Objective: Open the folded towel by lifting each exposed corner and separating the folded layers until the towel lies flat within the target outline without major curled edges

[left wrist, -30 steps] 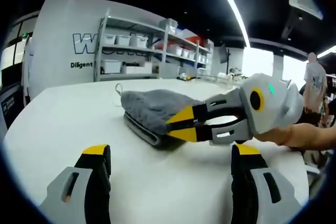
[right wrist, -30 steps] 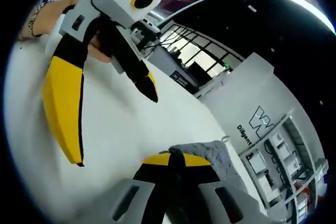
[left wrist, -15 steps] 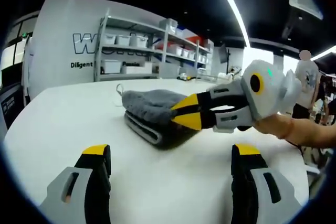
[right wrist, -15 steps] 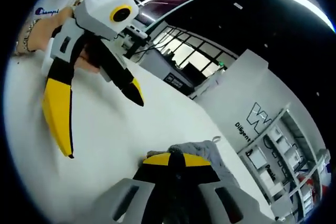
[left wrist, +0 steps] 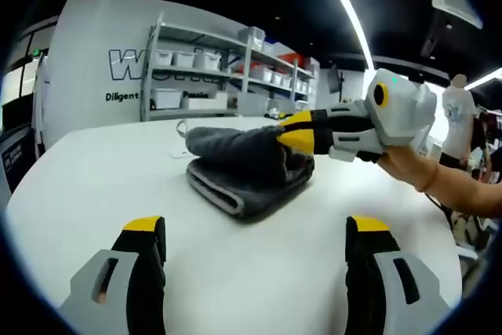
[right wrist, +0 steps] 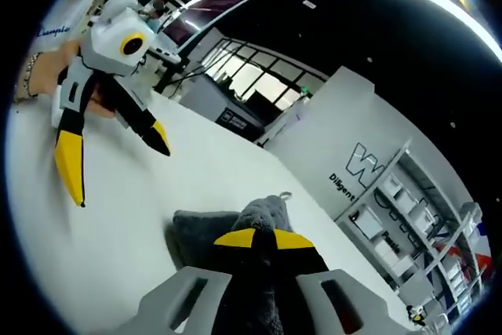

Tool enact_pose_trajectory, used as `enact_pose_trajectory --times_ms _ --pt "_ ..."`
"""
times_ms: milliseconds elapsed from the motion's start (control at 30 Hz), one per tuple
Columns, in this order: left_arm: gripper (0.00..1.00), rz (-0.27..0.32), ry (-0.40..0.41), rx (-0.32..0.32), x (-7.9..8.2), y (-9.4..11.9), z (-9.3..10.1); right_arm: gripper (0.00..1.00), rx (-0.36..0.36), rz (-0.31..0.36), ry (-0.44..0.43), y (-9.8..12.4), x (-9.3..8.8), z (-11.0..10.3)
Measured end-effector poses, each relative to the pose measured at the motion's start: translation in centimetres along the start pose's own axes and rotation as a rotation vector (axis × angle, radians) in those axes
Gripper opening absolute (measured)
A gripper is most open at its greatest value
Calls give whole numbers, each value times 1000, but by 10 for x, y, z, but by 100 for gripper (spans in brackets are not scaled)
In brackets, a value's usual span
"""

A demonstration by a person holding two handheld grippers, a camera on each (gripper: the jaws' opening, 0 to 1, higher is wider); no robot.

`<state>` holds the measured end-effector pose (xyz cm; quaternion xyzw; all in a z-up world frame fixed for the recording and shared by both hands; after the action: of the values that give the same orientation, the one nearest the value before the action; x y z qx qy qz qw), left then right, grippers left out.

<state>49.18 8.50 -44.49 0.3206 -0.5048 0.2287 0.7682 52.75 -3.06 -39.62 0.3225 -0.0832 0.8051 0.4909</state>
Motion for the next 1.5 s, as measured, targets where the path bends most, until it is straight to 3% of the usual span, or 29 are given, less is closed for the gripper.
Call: enact_pose_trajectory --times_ms 133,233,400,667,833,1133,1500 --pt "93 12 -9 4 4 4 -1 2 2 -23 -3 5 -12 2" --pt "93 16 -1 -2 4 4 0 2 -13 -29 -52 10 -19 11" --pt "93 2 -13 -2 3 1 0 2 -35 -59 -61 17 -31 25" --pt "93 8 -17 -7 4 2 3 2 -75 -106 -99 27 -58 49" --pt "93 8 -17 -3 3 2 3 2 -136 -152 -156 35 -84 71" --pt "93 16 -17 -5 4 3 5 2 -216 -191 -218 56 -117 83" --pt "93 18 -9 1 5 3 -1 2 -305 -279 -222 76 -158 92"
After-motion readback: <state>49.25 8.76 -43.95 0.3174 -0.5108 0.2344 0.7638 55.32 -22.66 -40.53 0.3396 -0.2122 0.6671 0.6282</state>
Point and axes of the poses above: the point that each gripper's makers call its tool centre point, and the gripper's own axes: y roughly backward along the fingers, z roughly to its right, x roughly out of its top, the point moved 1 cm from there along y, roughly backward along the fingers, and after that the axes turned 11 degrees about y, right-handed, at the moved point
